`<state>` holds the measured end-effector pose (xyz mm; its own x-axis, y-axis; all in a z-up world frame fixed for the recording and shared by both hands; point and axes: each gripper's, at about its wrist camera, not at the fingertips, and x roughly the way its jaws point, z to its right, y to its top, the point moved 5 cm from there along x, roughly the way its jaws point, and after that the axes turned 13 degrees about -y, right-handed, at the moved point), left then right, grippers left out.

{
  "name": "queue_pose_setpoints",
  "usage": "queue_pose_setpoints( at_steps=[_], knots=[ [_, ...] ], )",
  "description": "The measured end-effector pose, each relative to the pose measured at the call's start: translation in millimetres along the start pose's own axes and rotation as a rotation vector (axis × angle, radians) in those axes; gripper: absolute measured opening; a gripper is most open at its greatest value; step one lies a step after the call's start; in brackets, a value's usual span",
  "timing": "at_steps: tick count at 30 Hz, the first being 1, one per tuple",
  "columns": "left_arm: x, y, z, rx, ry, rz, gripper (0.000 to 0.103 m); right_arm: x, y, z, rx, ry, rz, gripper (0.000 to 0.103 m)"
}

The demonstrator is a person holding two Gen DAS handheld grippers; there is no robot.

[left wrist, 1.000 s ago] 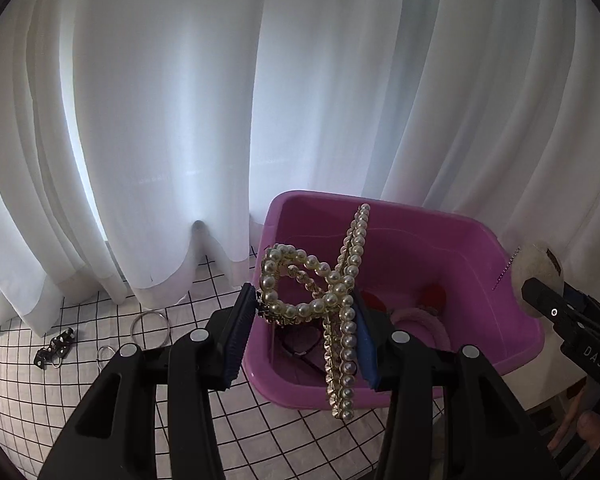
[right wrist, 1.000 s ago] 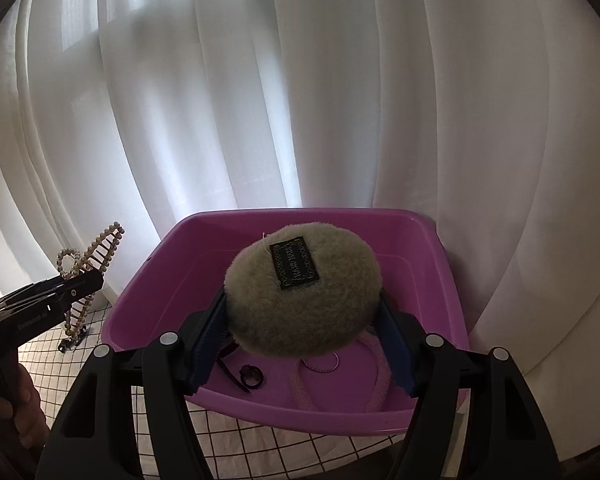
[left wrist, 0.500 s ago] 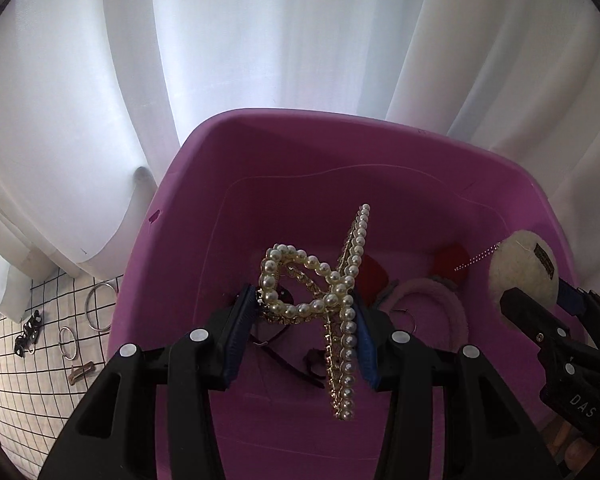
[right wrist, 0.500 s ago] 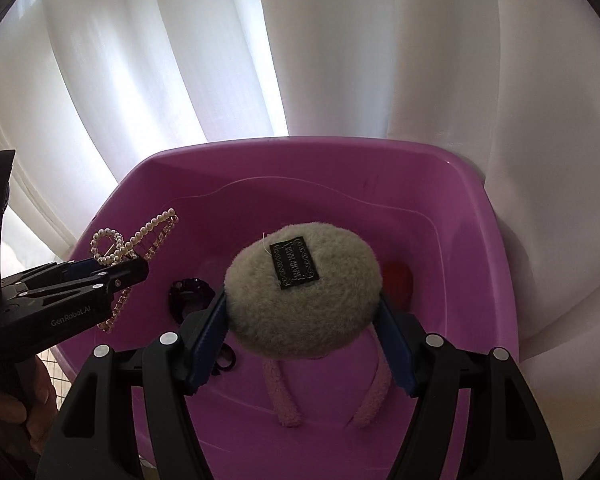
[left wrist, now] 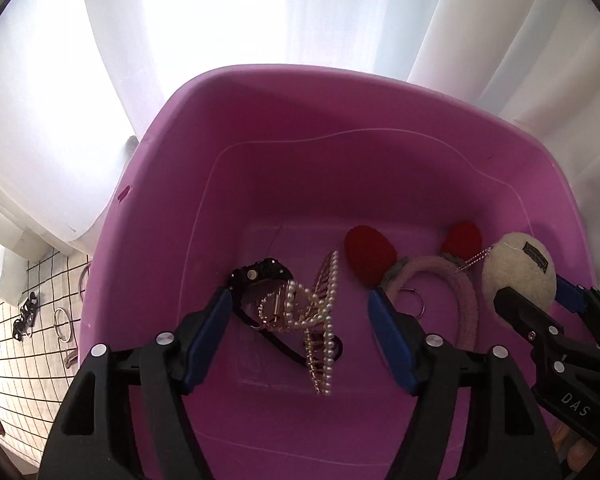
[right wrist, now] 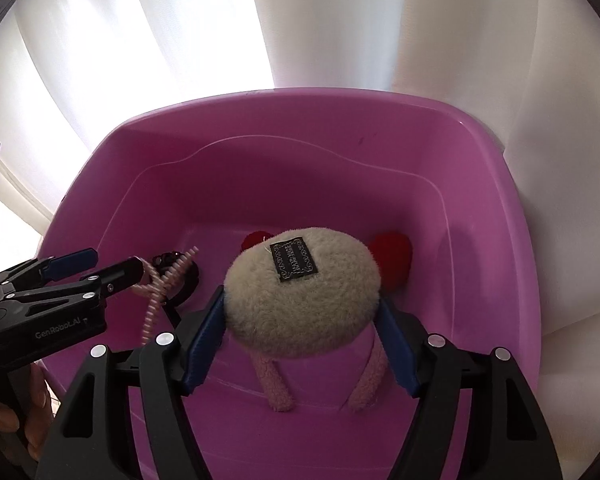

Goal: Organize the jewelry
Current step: 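Open both grippers to drop the clip and pom-pom into the tub, then lift both grippers out of the pink tub back over the table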

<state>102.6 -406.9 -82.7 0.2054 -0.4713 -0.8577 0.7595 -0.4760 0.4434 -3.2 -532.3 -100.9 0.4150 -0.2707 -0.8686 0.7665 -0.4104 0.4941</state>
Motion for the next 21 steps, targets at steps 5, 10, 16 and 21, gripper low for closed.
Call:
queue_pose_setpoints(
  at_steps=[5, 10, 16, 21],
  knots=[
    [-3.7, -1.0, 6.0, 0.036, 0.033, 0.018, 0.08, 2.4, -0.5, -1.3, -0.002, -0.003, -0.01, 0.069],
    [-0.6, -1.8, 3.3, 0.02, 0.034, 0.017, 0.08, 4.3, 2.3, -4.7, -0.001, -0.001, -0.008, 0.069],
    [-7.6, -1.0, 2.9, 0.014, 0.037, 0.023, 0.08, 7.2, 3.3, 2.6, -0.003, -0.005, -0.006, 0.069],
    [-11.5, -2.6, 0.7, 0.011, 0.036, 0.029, 0.08, 4.2, 2.3, 3.0, -0.005, -0.011, -0.002, 0.069]
  ],
)
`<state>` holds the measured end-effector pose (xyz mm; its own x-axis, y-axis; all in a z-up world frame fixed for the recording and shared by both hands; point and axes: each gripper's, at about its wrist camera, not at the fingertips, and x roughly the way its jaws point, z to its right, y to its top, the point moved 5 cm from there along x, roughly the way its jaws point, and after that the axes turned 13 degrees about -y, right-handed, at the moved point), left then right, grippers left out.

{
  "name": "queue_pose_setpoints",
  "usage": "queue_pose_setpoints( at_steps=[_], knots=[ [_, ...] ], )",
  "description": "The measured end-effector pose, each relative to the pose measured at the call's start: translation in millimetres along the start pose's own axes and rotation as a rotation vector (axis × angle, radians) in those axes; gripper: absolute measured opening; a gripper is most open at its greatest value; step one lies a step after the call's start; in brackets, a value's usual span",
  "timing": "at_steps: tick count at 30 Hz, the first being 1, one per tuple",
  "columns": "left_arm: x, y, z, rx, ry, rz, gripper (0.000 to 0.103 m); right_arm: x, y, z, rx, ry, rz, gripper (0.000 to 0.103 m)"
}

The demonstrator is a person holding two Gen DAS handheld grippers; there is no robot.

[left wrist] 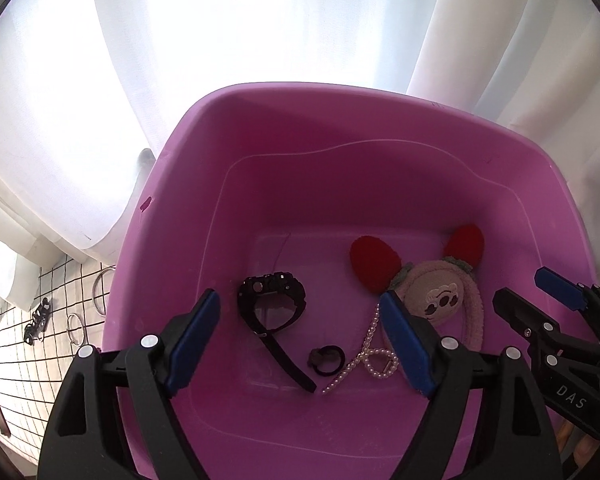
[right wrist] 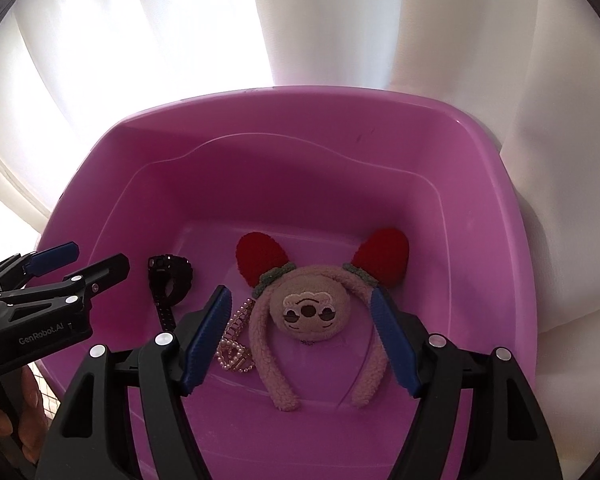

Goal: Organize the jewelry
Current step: 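Lift both grippers out of the pink tub back over the table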

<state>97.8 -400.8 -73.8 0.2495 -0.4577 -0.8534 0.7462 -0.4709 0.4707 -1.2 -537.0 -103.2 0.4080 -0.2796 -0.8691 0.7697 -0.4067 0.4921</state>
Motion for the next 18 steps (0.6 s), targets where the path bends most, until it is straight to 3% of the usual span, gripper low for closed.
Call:
queue_pose_setpoints(
  at_steps=[18],
  knots=[
    [-31.3, -1.4, -7.8, 0.021, 0.0, 0.048, 0.08, -21.7, 5.8, -9.6, 0.005, -0.015, 0.038, 0.069]
  ],
)
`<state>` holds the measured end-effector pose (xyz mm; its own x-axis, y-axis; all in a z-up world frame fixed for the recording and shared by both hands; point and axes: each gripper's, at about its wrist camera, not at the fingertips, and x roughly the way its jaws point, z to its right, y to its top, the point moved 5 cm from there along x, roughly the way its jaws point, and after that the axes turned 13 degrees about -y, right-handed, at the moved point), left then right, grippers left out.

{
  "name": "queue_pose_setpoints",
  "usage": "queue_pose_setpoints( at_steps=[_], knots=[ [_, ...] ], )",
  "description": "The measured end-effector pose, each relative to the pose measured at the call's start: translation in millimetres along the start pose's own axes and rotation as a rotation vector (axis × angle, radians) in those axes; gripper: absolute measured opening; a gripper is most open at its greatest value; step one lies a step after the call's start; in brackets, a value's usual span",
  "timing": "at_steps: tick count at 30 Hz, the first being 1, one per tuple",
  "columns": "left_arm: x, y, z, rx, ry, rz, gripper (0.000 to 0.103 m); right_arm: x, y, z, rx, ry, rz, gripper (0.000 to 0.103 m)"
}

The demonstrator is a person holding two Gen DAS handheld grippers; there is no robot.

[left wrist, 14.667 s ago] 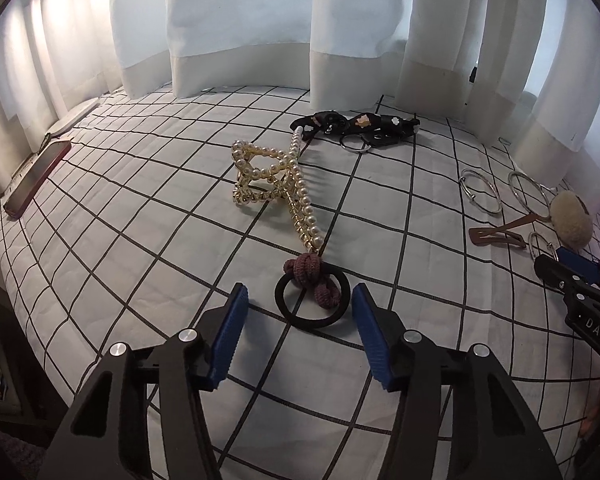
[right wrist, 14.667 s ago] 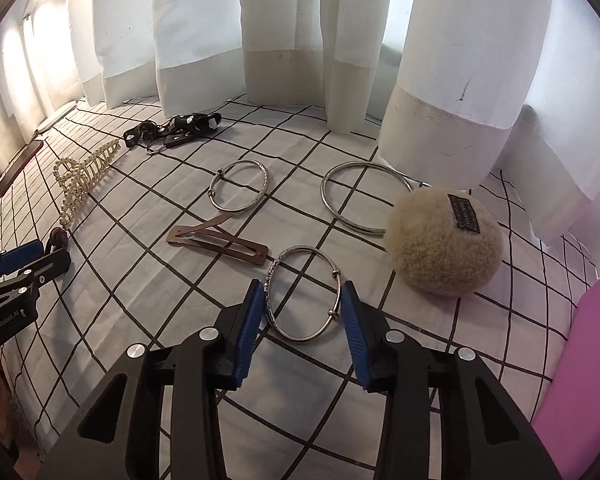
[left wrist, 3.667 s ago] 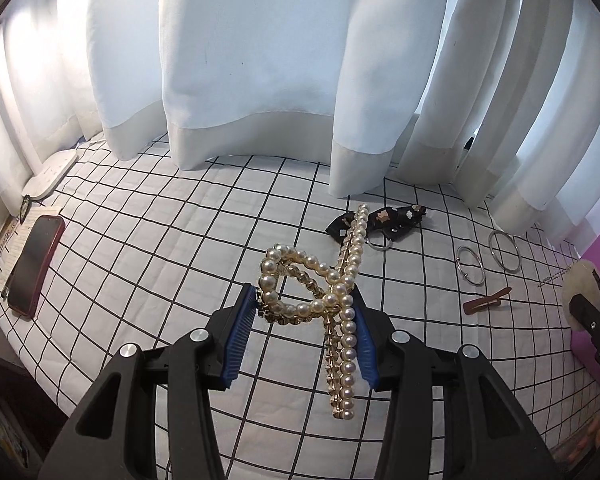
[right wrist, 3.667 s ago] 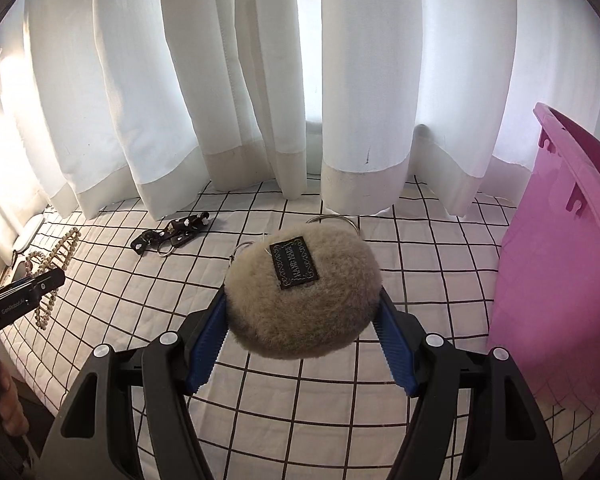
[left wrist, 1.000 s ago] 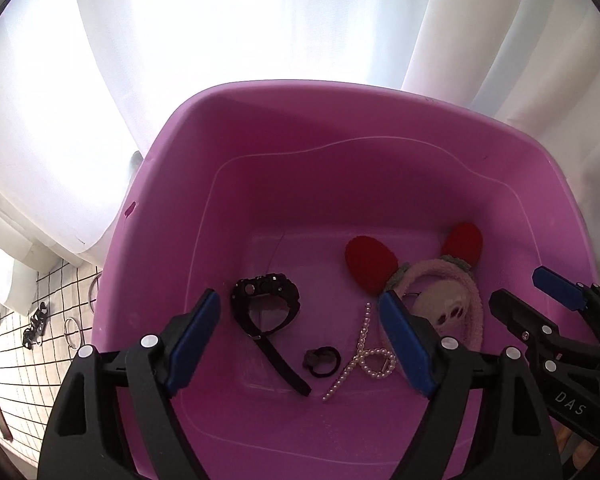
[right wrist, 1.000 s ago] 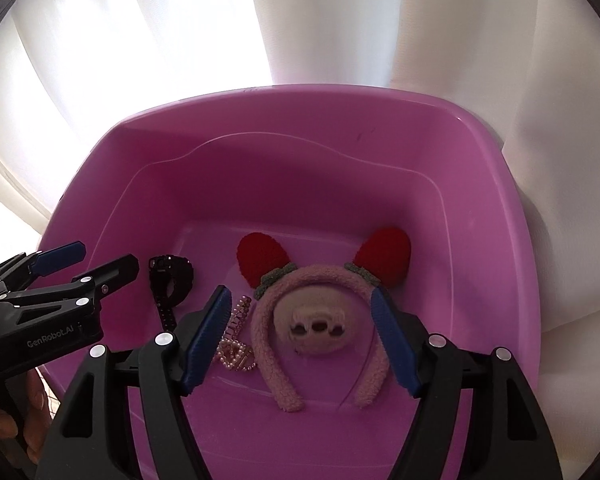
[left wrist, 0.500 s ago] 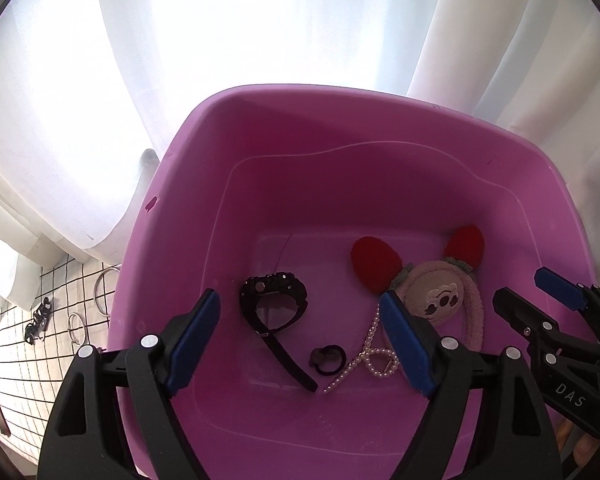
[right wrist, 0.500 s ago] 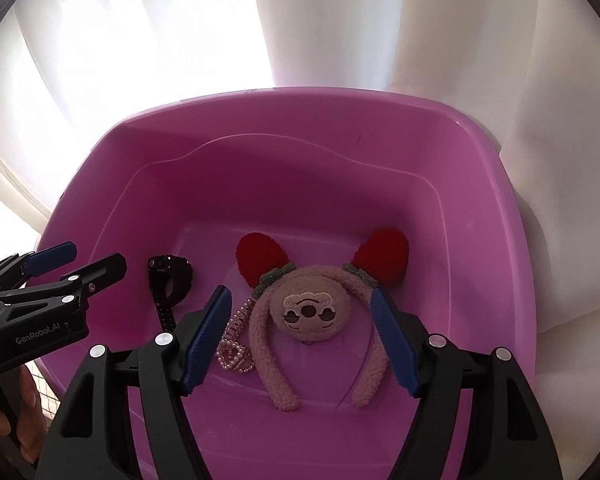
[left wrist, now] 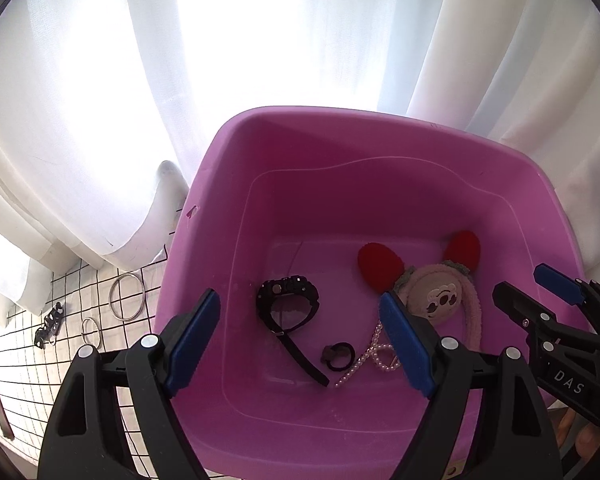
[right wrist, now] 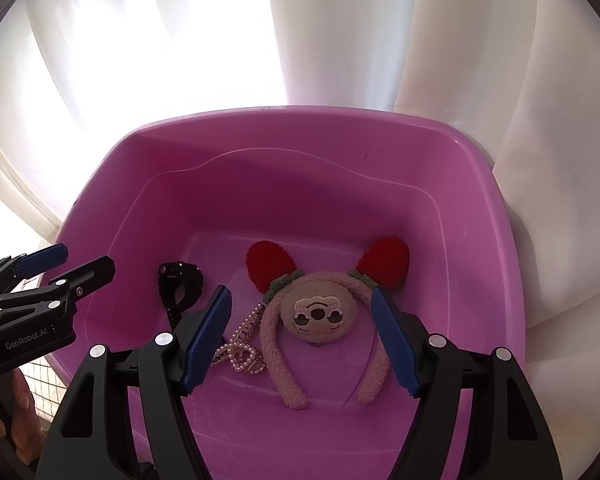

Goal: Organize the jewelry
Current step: 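Lift both grippers out of the pink tub back over the table, then grasp the black patterned hair bow with the left gripper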

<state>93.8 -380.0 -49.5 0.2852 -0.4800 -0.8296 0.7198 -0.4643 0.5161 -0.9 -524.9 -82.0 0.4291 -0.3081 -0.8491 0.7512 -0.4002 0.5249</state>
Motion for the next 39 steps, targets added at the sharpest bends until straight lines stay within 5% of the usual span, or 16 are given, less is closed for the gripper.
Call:
queue_pose_setpoints(
  at_steps=[16, 27, 39],
  knots=[
    [-104.5, -21.9, -67.1, 0.004, 0.028, 0.175, 0.096, -79.2, 2.3, -73.2, 0.001, 0.07, 0.159, 0.075],
    [-174.7, -104.1, -196.8, -0.096, 0.146, 0.236, 0.096, -111.3, -30.2, -191.5, -0.093, 0.151, 0.183, 0.078],
    [-191.2, -200.8, -335.2, -0.29, 0.215, 0.198, 0.096, -102.9, -77.1, -286.2, -0.161, 0.166, 0.11, 0.078]
  ],
)
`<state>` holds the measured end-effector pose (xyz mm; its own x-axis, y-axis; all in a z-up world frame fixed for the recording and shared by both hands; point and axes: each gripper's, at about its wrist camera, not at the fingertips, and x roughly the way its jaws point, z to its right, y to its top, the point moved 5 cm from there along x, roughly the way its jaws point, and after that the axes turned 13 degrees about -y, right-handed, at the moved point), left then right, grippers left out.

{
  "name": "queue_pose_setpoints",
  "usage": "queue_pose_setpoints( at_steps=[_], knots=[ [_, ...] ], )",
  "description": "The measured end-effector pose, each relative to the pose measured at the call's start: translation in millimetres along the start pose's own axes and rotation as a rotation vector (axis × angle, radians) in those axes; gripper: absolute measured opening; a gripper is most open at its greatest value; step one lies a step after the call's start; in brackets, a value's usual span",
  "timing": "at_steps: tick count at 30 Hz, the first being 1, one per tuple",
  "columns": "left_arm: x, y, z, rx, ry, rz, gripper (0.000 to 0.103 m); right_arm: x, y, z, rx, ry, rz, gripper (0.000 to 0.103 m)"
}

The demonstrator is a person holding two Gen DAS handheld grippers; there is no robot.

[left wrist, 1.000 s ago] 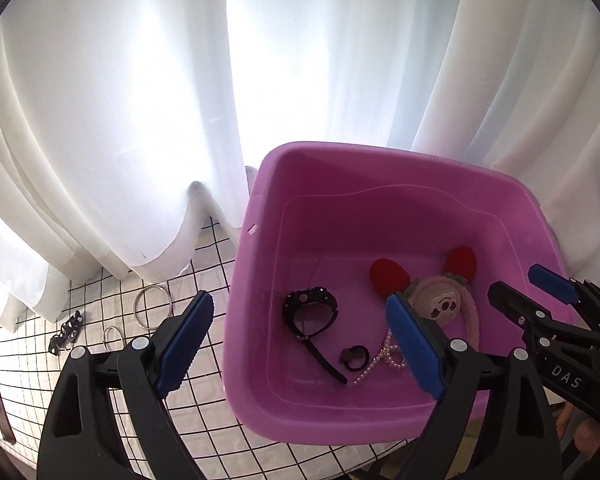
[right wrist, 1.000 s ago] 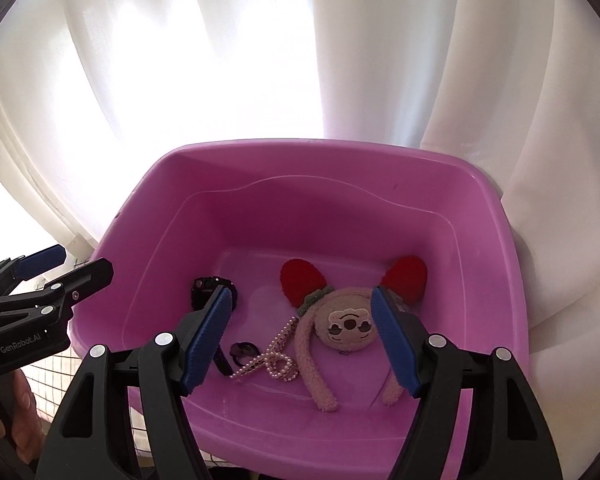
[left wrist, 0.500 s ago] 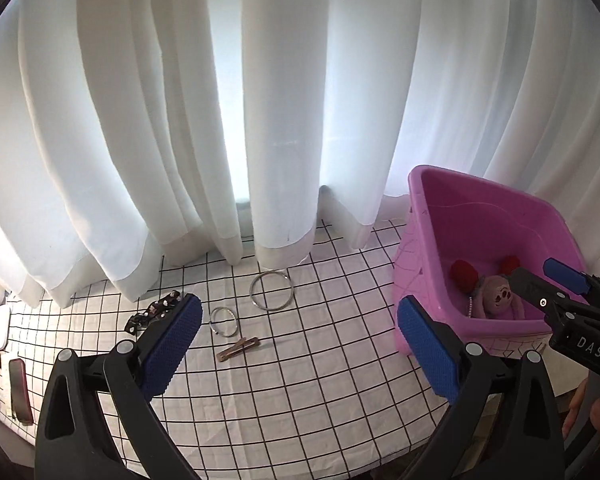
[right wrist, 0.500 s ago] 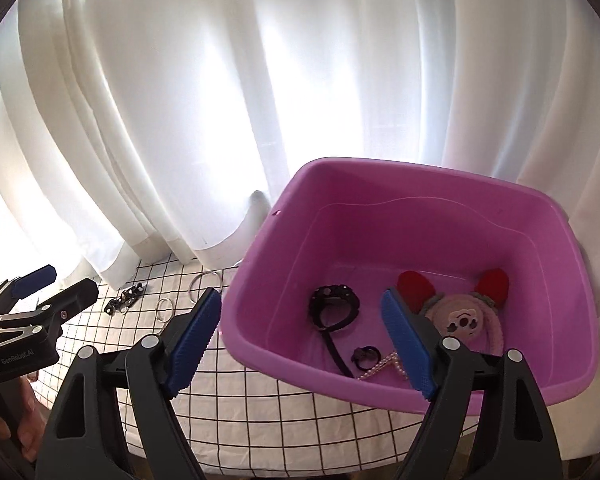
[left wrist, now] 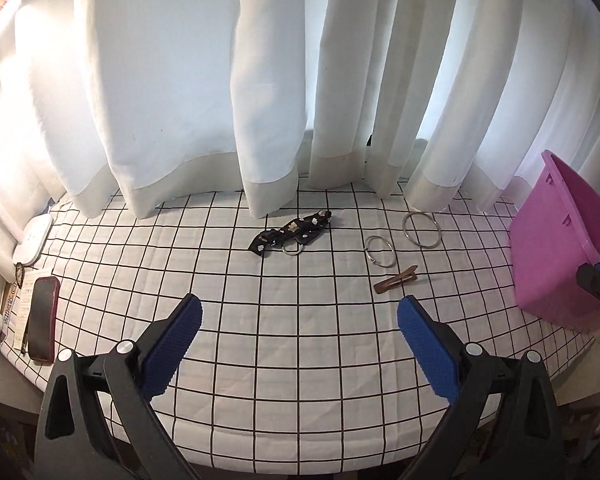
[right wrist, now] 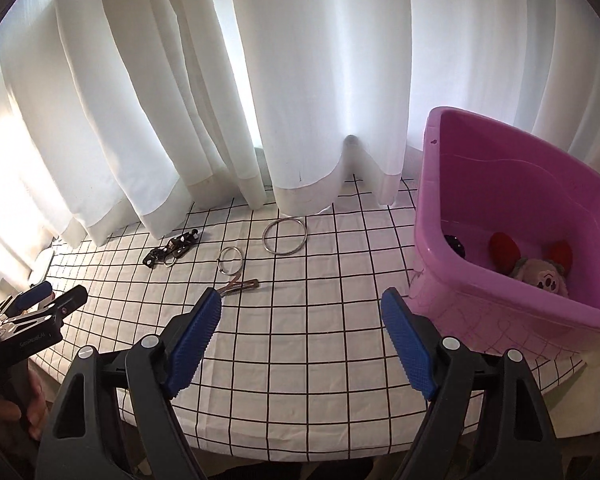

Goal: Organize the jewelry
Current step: 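Grasp the black patterned hair bow with the left gripper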

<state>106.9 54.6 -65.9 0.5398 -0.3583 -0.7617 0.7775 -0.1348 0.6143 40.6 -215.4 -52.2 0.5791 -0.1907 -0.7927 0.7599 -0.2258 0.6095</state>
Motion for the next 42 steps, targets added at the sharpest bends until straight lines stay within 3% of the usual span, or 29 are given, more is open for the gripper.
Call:
queue_pose_setpoints(
  at_steps=[10, 27, 42],
  knots=[
    [37.1, -11.0, -32.6, -0.056, 0.019, -0.058, 0.096, 48.1, -15.3, -33.3, -0.078, -0.008, -0.082, 0.078],
    [138.7, 0.7, -50.5, -0.122, 0.105, -0.13, 0.096, 181.3, 13.4, -52.8, -0.147, 0.016, -0.168, 0.078],
    [191.9, 14.5, -64.4, -0.162, 0.133, -0.153, 0.096, 240.6, 34.4, -79.8, -0.29, -0.002, -0.174, 0.078]
  ],
)
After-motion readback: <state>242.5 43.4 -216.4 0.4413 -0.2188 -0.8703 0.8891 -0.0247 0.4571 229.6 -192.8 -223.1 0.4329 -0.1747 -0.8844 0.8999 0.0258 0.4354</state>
